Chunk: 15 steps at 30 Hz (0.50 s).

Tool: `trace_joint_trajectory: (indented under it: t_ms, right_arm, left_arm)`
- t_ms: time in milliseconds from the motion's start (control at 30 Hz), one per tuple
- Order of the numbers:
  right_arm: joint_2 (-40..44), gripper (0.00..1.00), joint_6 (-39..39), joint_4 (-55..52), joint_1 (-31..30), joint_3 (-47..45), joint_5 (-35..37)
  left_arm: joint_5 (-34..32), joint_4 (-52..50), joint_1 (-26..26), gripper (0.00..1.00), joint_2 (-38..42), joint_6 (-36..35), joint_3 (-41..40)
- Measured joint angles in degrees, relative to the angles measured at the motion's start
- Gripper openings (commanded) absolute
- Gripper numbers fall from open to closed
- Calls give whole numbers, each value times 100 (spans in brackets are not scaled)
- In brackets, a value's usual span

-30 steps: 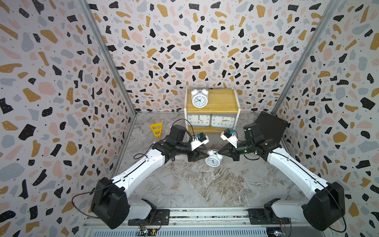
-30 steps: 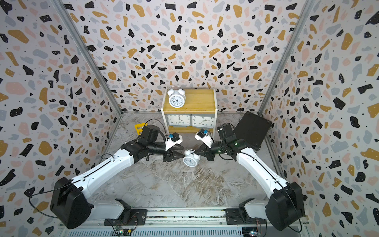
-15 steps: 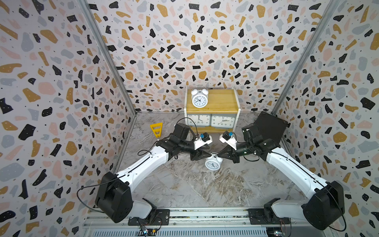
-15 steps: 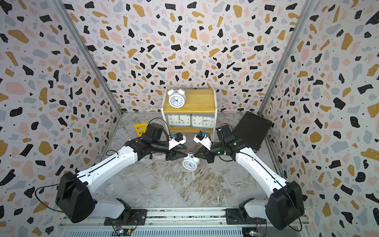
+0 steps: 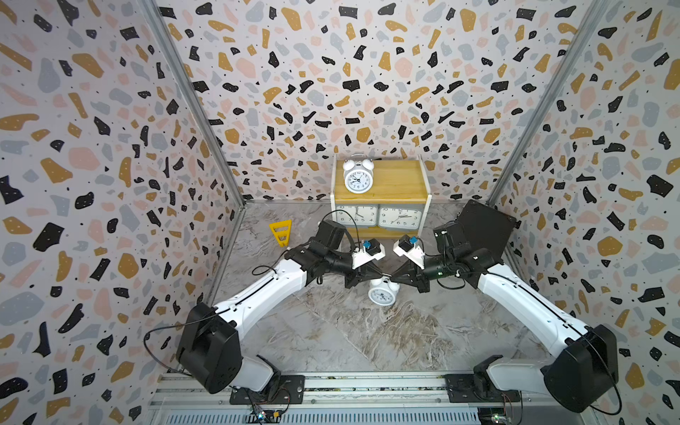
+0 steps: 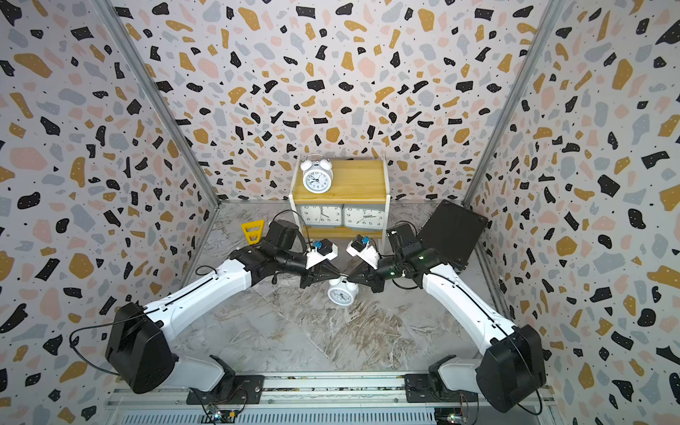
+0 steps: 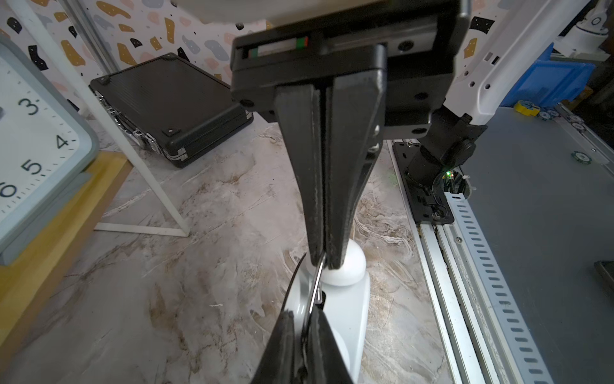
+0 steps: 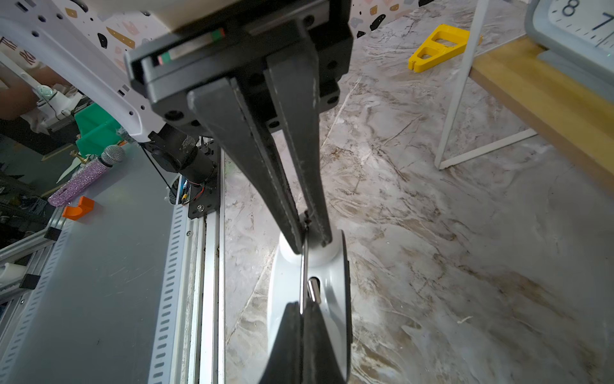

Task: Place the alarm clocks on the shelf by style
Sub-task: Pick up the alarm from the center of the board.

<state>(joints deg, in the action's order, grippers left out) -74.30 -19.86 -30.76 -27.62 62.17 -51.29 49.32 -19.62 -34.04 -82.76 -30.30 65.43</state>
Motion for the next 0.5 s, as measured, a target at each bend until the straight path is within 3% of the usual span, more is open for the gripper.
trace_joint_trajectory:
  t_ms: [200,400,500]
  right_arm:
    - [0,1,0,-42,-2,2,37]
    - [166,52,256,442,-15,-186,321]
    - [461,64,494,817,9,-452,485]
  left_arm:
    - [-24,-107,-22,0,0,-22,15]
    - [-302,-201,-22,0,120,7,20]
    - [-560,-201,-22,0,332,120,20]
